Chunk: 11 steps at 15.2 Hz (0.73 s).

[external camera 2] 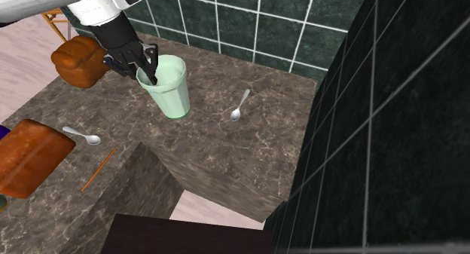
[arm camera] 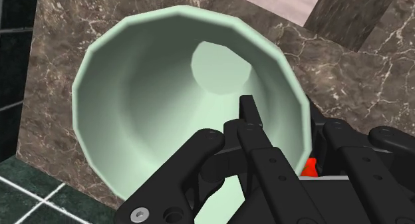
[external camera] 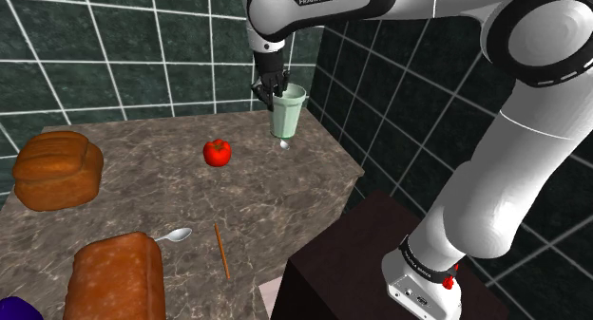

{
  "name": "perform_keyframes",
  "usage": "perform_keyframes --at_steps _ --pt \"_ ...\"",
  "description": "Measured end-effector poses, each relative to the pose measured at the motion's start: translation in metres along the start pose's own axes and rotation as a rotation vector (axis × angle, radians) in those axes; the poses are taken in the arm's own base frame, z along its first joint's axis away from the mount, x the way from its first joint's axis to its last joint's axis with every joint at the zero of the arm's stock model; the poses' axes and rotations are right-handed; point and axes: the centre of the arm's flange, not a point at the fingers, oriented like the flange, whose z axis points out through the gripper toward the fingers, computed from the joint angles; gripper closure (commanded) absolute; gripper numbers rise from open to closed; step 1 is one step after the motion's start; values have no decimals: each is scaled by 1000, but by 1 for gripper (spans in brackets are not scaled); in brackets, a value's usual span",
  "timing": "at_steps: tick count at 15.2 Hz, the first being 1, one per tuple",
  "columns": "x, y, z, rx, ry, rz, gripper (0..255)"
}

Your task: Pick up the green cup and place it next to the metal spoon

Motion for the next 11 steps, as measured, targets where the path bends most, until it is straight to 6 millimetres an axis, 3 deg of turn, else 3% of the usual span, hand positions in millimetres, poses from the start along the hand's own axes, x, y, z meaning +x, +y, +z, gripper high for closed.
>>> perform_keyframes --at_steps 11 --pt "17 -142 -29 -1 0 0 255"
